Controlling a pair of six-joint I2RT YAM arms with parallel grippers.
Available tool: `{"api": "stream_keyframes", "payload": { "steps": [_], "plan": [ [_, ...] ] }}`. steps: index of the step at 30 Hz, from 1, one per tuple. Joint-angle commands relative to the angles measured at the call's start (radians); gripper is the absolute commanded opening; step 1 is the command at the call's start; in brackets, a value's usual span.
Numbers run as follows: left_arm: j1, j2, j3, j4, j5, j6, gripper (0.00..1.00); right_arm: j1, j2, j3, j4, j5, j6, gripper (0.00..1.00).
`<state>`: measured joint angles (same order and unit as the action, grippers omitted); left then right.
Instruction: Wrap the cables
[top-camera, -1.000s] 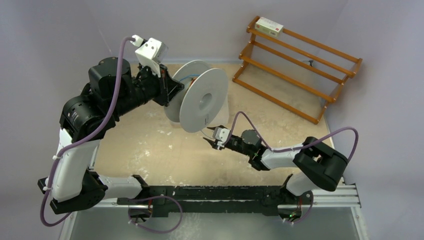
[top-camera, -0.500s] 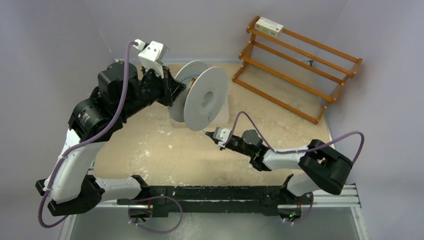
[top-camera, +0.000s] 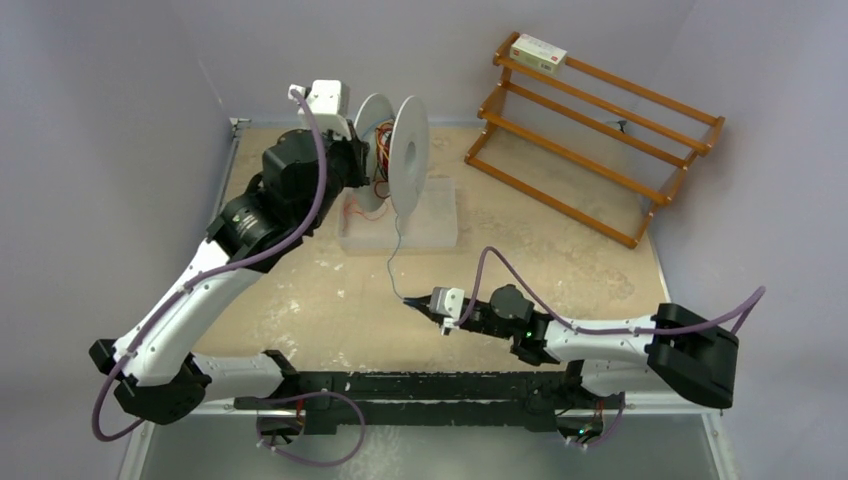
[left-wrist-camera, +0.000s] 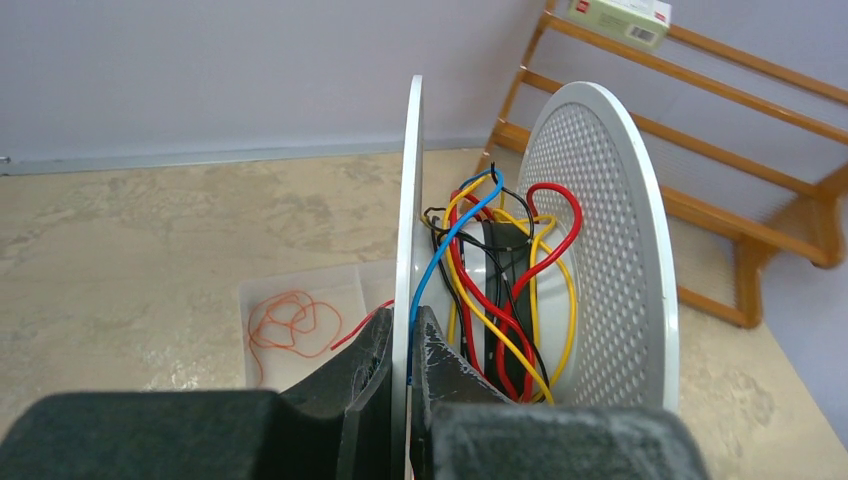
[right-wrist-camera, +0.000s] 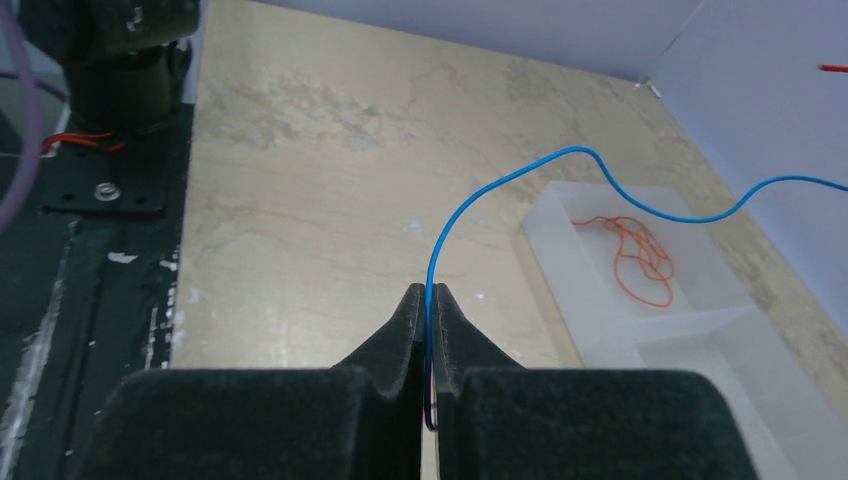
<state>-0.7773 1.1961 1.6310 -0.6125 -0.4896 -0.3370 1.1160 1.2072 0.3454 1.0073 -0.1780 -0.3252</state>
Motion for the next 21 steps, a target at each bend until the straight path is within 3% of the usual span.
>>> {"api": "stream_keyframes", "payload": {
  "steps": [1, 13, 21],
  "plan": [
    [0.000, 0.013, -0.030, 0.308, -0.152, 0.013, 0.00, 0.071, -0.056, -0.001, -0.066, 0.042, 0.037, 0.00],
    [0.024, 0.127, -0.025, 0.424, -0.286, 0.107, 0.00, 0.298, -0.161, 0.081, -0.277, 0.164, 0.060, 0.00],
    [0.055, 0.218, -0.001, 0.323, -0.284, 0.160, 0.00, 0.443, -0.216, 0.241, -0.469, 0.281, 0.015, 0.00]
  ]
}}
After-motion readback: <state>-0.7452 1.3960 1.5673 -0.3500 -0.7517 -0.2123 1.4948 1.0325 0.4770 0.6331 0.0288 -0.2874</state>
